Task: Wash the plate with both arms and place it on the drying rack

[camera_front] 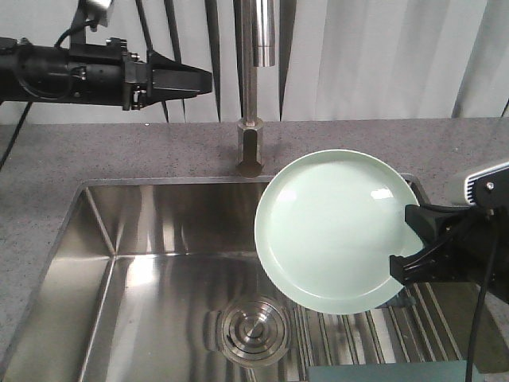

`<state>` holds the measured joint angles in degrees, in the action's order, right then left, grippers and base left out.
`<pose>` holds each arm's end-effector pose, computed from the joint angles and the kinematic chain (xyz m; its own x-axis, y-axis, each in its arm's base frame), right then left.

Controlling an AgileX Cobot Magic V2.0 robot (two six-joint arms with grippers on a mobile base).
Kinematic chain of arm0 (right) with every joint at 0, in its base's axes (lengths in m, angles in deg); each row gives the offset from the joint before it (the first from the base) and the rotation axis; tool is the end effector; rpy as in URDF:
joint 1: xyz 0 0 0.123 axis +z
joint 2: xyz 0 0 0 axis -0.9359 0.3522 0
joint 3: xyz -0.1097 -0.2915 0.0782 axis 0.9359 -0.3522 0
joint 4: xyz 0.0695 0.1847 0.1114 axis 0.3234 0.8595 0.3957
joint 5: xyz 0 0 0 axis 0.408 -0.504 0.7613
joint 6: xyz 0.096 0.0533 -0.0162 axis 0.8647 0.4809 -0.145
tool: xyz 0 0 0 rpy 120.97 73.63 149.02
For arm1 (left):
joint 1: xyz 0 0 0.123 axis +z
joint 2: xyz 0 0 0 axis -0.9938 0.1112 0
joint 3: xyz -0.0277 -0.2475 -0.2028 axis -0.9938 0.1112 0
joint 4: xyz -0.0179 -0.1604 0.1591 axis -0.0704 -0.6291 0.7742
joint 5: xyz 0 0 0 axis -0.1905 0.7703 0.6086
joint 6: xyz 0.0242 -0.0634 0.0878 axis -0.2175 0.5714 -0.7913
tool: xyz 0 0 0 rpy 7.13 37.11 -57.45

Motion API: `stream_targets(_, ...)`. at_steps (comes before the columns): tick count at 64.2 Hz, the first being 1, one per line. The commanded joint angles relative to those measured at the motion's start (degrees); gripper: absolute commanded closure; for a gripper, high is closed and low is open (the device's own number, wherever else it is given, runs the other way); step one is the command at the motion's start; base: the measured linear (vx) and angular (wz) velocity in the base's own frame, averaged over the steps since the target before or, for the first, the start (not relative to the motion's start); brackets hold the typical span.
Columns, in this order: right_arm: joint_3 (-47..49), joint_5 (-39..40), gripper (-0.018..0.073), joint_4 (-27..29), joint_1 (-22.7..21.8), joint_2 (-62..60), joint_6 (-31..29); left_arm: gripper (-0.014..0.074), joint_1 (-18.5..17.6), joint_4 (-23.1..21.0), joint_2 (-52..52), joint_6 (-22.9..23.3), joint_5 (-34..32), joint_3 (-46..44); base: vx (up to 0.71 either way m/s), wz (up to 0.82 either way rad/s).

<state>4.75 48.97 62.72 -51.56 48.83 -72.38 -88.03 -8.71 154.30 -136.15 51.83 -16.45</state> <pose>0.1672 0.0542 0.3094 -0.3550 -0.1364 -0.9249 -0.3165 0.9484 -0.0183 0.3916 -0.1332 0.3852 -0.5831 -0.0193 -0.8122 0.7667 0.3176 -0.5580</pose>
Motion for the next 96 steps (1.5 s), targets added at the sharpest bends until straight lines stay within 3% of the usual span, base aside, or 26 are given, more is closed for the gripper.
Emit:
stream_targets(1, 1.6, 4.5, 0.0568, 0.0, -0.4, -0.8, -0.4, 0.0031, -1.9, -4.5, 0.3, 1.1, 3.0, -5.8, 0.00, 0.00)
stream_targets(46, 1.6, 4.5, 0.0568, 0.0, -0.4, -0.8, -0.4, 0.0031, -6.9, -4.4, 18.7, 6.0, 3.0, -27.8, 0.00, 0.00)
stream_targets(96, 1.6, 4.5, 0.0568, 0.0, -0.4, -0.8, -0.4, 0.0031, -7.0, -4.4, 24.4, 5.3, 1.9, -29.2, 0.00, 0.00)
